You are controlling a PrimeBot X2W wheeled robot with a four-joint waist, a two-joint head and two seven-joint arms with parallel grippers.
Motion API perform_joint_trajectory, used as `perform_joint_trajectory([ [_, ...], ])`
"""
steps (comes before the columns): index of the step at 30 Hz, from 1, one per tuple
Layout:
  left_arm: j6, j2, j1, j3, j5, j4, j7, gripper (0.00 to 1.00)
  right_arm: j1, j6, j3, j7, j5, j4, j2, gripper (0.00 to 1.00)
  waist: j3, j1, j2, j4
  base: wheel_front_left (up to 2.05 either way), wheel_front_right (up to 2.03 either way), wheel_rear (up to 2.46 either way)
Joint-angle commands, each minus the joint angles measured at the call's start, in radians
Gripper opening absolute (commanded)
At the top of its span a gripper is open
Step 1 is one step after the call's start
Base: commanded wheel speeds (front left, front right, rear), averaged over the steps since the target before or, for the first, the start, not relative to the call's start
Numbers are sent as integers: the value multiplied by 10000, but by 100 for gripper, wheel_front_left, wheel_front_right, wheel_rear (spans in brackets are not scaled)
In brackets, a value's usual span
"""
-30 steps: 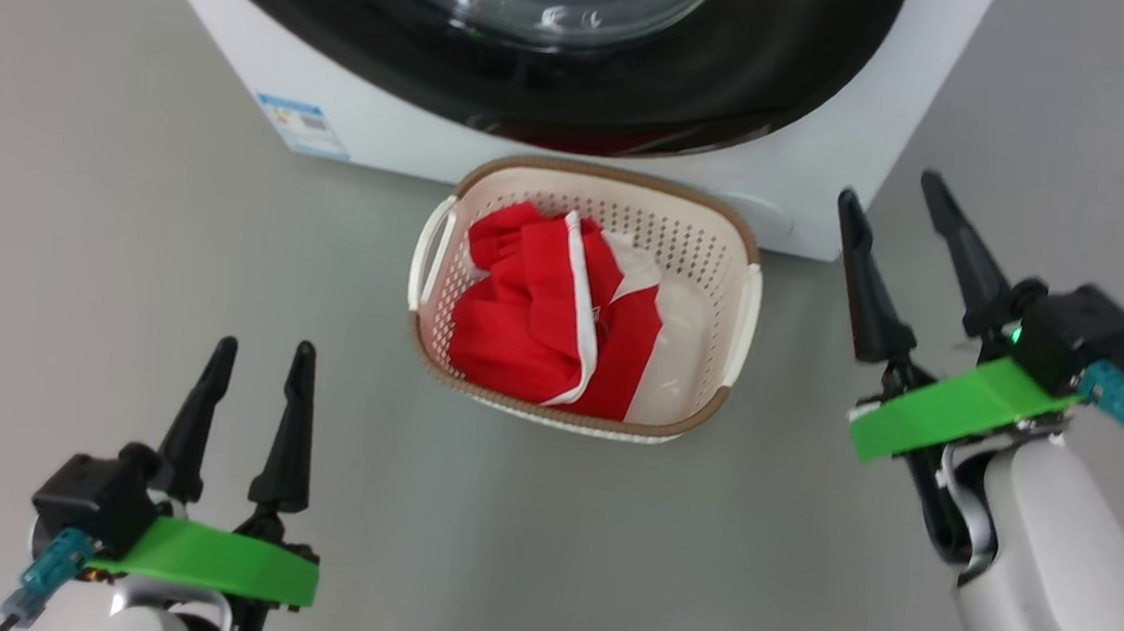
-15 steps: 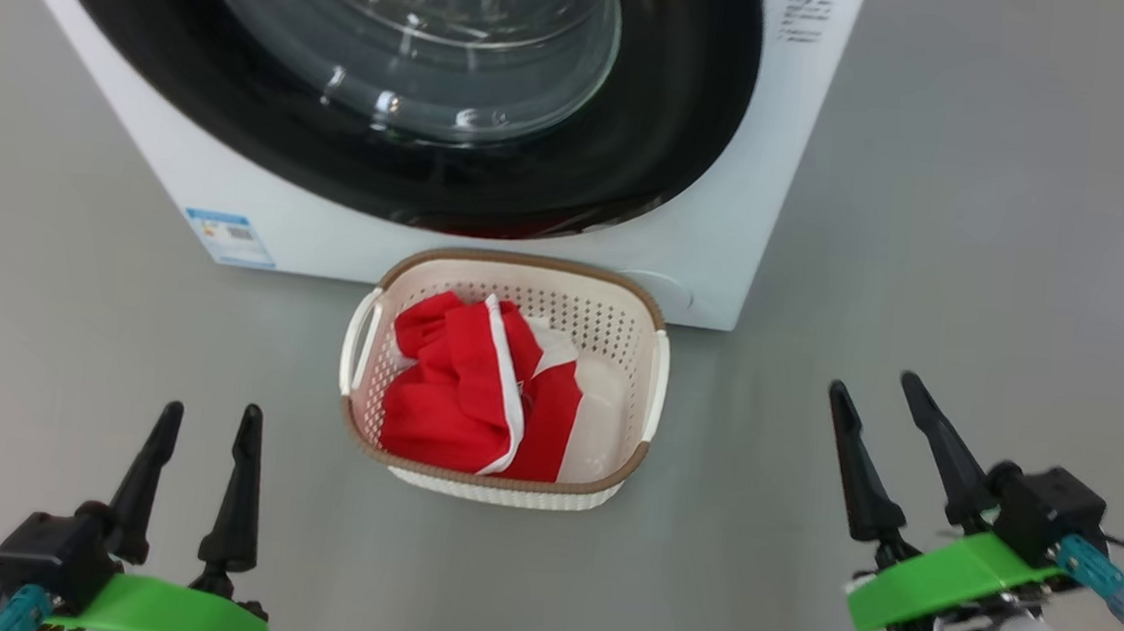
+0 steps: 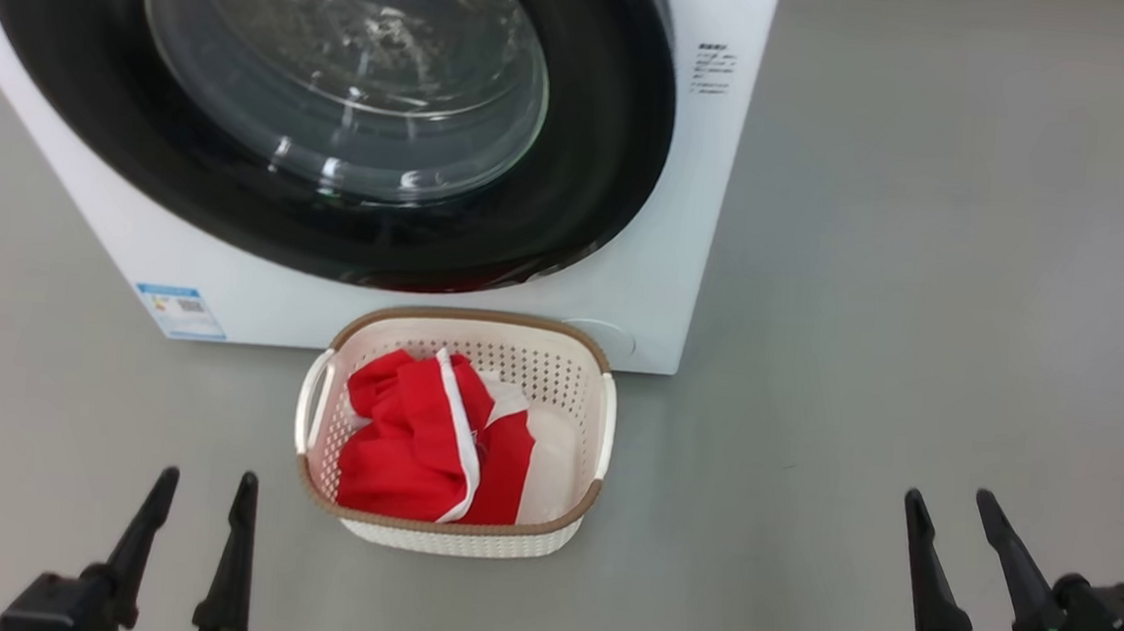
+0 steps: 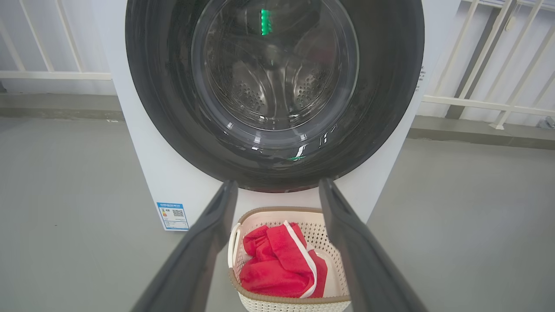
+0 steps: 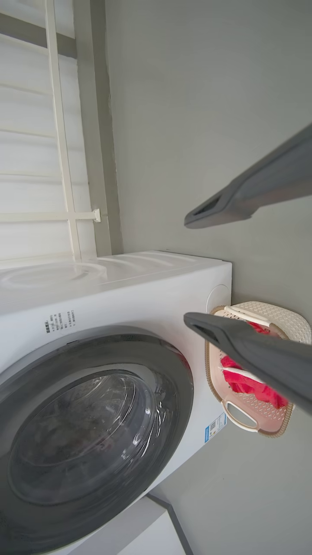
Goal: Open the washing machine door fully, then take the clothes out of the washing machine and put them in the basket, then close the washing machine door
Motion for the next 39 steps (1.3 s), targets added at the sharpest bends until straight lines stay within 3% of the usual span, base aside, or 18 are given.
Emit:
perform_joint_trajectory([
  [1, -53, 202, 69, 425, 129, -331, -48, 100, 96, -9, 106, -36, -100, -298, -119, 100, -196, 0, -1, -219, 0, 0, 0],
  [15, -54, 109, 1086, 719, 408, -455, -48, 100, 1285, -9, -454, -36, -1, -518, 77, 100, -832, 0, -1, -417, 0, 0, 0],
  [39, -54, 29, 1372, 850, 403, -443, -48, 100, 1640, -9, -744, -36, -10, -699, 200, 100, -1059, 0, -1, -433, 0, 0, 0],
])
